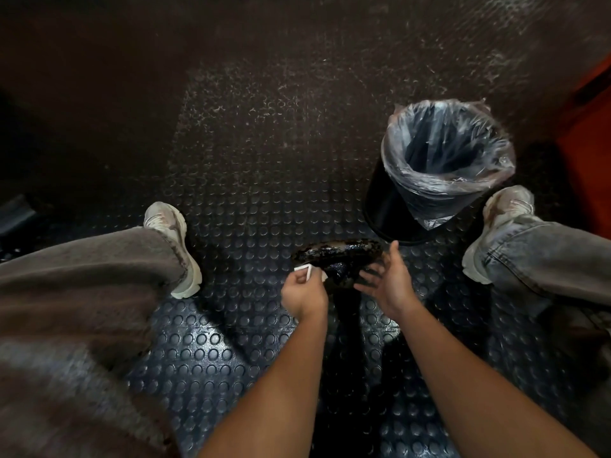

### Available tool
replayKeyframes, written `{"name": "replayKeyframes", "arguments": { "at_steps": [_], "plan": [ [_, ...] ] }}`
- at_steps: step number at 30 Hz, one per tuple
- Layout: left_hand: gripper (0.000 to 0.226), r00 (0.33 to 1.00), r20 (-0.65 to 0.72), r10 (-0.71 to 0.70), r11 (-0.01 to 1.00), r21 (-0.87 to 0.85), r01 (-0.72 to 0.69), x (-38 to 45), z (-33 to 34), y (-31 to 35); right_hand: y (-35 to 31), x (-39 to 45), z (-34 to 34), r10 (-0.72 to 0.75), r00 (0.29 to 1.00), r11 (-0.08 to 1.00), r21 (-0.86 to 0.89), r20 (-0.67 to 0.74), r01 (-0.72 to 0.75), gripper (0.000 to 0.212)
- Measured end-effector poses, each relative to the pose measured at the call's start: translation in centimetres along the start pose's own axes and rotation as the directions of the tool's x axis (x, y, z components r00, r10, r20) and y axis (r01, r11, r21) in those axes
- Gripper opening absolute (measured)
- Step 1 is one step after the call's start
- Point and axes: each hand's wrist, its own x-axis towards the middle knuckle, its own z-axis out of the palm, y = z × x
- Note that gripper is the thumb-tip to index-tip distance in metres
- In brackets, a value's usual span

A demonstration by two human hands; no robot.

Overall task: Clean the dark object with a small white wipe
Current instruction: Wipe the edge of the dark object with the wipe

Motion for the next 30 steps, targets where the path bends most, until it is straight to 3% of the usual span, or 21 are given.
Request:
{"name": "replayKeyframes", "arguments": {
  "at_steps": [3, 5, 7, 9, 11, 13, 16, 21, 26, 28, 30],
  "plan": [
    [0.013, 0.963, 0.03, -0.267, 0.954, -0.135, 0.269, 1.0, -0.6, 0.2, 0.1, 0.0, -0.1, -0.004, 1.0, 1.0, -0.017, -0.004, 0.004, 0.079],
    [0.017, 0.886, 0.163, -0.434, 0.835, -0.297, 0.463, 1.2, -1.3, 0.6, 0.0, 0.1, -0.2, -0.007, 1.0, 1.0, -0.021, -0.002, 0.007, 0.081],
    [0.021, 0.841, 0.249, -0.48, 0.742, -0.396, 0.54, 1.0, -1.9, 1.1, 0.1, 0.3, -0.1, -0.011, 1.0, 1.0, -0.012, -0.005, 0.011, 0.082],
    [0.019, 0.88, 0.23, -0.416, 0.765, -0.434, 0.476, 0.8, -1.8, 1.5, 0.2, 0.3, -0.1, -0.005, 1.0, 1.0, -0.001, -0.015, 0.005, 0.081],
    [0.017, 0.954, 0.127, -0.27, 0.86, -0.414, 0.298, 0.3, -1.1, 1.1, 0.1, 0.4, -0.1, 0.0, 1.0, 1.0, 0.007, -0.021, 0.0, 0.082],
    [0.016, 0.994, 0.019, -0.111, 0.955, -0.274, 0.112, -0.3, -0.4, 0.6, 0.2, 0.5, 0.0, 0.002, 1.0, 1.0, 0.01, -0.018, -0.002, 0.081],
    [0.014, 1.0, 0.012, 0.024, 0.997, -0.078, -0.023, -0.5, 0.1, 0.3, 0.2, 0.6, -0.1, 0.0, 1.0, 1.0, 0.017, -0.021, 0.0, 0.078],
    [0.015, 0.989, 0.01, -0.146, 0.989, -0.028, 0.146, 0.8, -0.2, 0.4, 0.3, 0.7, -0.4, 0.011, 1.0, 1.0, -0.003, -0.011, -0.011, 0.085],
    [0.019, 0.878, 0.189, -0.439, 0.815, -0.328, 0.478, 1.2, -1.5, 0.7, 0.4, 1.0, -0.6, 0.015, 1.0, 1.0, 0.009, -0.007, -0.015, 0.086],
    [0.014, 0.901, 0.183, -0.393, 0.813, -0.389, 0.434, 1.4, -1.6, 1.0, 0.4, 1.1, -0.7, 0.016, 1.0, 1.0, 0.018, -0.014, -0.016, 0.088],
    [0.009, 0.963, 0.092, -0.255, 0.9, -0.341, 0.271, 1.1, -1.2, 0.9, 0.5, 1.1, -0.6, 0.012, 1.0, 1.0, 0.016, -0.028, -0.012, 0.092]
  ]
}}
